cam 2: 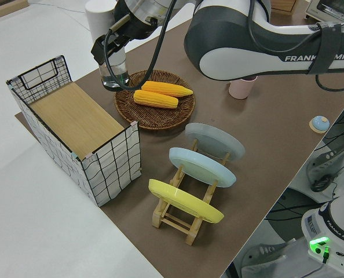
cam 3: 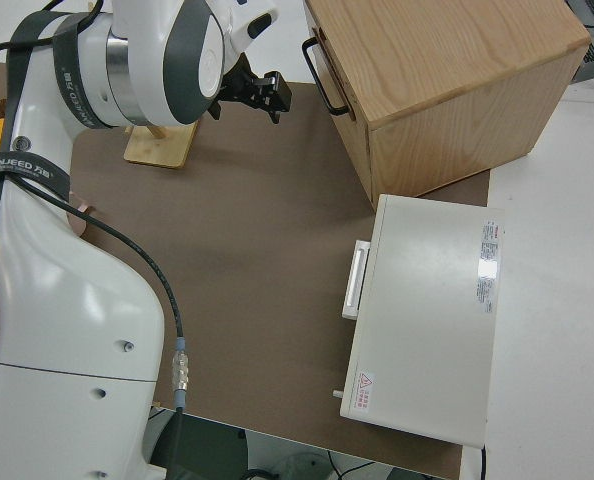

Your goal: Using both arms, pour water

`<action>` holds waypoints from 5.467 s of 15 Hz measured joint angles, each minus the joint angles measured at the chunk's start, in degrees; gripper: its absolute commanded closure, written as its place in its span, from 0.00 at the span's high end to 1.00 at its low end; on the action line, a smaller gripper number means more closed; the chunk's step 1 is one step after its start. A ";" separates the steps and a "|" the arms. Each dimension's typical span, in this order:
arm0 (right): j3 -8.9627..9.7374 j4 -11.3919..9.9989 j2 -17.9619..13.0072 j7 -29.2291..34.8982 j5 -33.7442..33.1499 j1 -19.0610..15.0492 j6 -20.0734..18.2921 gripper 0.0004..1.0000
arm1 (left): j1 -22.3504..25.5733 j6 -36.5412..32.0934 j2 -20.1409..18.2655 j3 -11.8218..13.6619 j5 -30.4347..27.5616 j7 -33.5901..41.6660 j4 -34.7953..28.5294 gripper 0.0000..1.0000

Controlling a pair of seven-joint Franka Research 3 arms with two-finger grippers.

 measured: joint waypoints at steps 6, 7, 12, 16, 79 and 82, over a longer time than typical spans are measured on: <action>0.00 0.00 0.00 0.00 0.00 0.00 0.00 0.99 | 2.81 4.63 5.47 0.11 -7.05 10.65 1.04 0.00; 0.00 0.00 0.00 0.00 0.00 0.00 0.00 0.99 | 3.07 5.44 6.35 0.11 -7.44 11.65 1.26 0.00; 0.00 0.00 0.00 0.00 0.00 0.00 0.00 0.99 | 3.16 9.59 9.31 -0.05 -8.79 13.21 1.82 0.00; 0.00 0.00 0.00 0.00 0.00 0.00 0.00 0.99 | 3.16 10.55 11.24 -0.05 -12.49 16.04 1.95 0.00; 0.00 0.01 0.00 0.00 0.01 0.00 0.00 0.99 | 1.25 -41.13 1.96 -22.32 20.39 -20.93 10.99 1.00; 0.00 0.01 0.00 0.00 0.01 0.00 0.00 0.99 | 0.64 -42.32 1.96 -22.96 20.69 -21.03 10.99 1.00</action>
